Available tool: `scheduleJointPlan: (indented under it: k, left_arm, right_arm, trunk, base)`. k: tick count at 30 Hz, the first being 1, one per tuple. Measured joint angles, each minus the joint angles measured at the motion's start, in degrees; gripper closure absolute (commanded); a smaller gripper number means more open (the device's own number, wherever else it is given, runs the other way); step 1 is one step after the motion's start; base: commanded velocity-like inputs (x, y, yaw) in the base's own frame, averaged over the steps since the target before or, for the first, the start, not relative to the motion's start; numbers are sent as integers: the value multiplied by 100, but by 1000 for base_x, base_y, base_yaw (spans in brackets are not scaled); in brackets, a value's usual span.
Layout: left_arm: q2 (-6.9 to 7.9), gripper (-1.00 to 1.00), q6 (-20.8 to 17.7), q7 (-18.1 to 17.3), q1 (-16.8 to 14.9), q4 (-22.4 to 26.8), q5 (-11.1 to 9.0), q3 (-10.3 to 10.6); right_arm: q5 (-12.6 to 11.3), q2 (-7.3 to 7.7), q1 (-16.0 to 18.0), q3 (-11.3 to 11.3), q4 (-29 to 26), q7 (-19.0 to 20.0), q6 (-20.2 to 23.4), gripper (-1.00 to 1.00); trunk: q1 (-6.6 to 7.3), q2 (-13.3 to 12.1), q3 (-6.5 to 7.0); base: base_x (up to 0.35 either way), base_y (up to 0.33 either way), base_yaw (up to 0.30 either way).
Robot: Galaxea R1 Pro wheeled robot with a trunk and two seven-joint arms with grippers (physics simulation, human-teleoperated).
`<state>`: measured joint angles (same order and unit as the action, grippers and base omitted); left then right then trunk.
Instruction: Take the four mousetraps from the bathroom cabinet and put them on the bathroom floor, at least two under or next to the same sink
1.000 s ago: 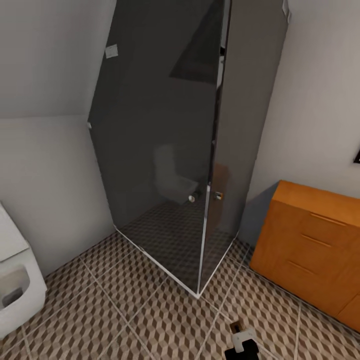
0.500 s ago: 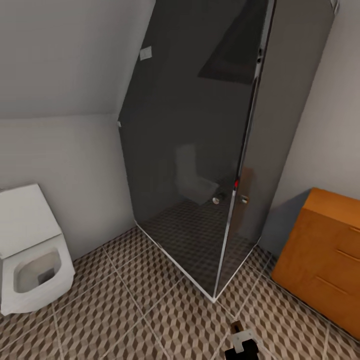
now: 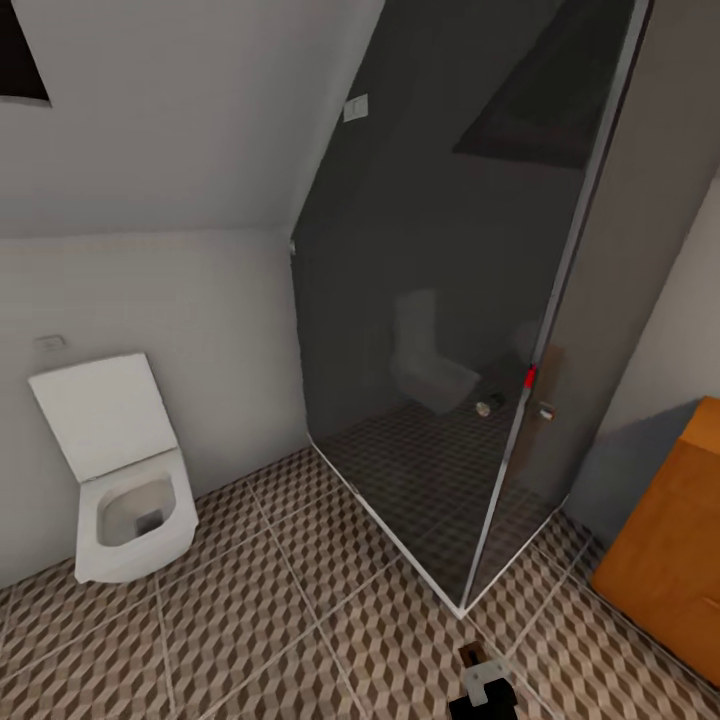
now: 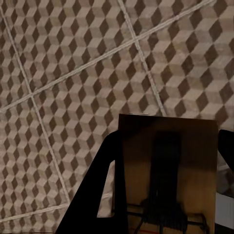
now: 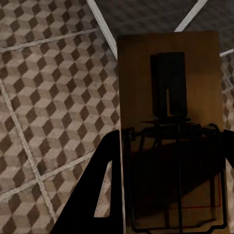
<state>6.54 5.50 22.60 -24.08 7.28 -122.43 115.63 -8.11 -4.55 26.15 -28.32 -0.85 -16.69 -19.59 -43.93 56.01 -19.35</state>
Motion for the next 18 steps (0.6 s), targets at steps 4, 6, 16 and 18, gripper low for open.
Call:
scheduleJointPlan:
  k: [4, 6, 16, 18]
  left_arm:
    - [2, 100, 0, 0, 0, -2, 0, -1]
    - [5, 100, 0, 0, 0, -5, 0, -1]
    - [32, 100, -8, 9, 0, -11, -8, -1]
    - [38, 100, -8, 6, 0, -11, -9, -1]
  right_arm:
    - [0, 0, 0, 0, 0, 0, 0, 100]
    - [0, 0, 0, 0, 0, 1, 0, 100]
    - [0, 0, 0, 0, 0, 4, 26, 100]
    - [4, 0, -1, 0, 0, 5, 32, 100]
  trunk:
    - [0, 0, 0]
    - [0, 0, 0]
    - [0, 0, 0]
    - [0, 0, 0]
  base:
    - [0, 0, 292]
    - [0, 0, 292]
    - [0, 0, 292]
    - [0, 0, 293]
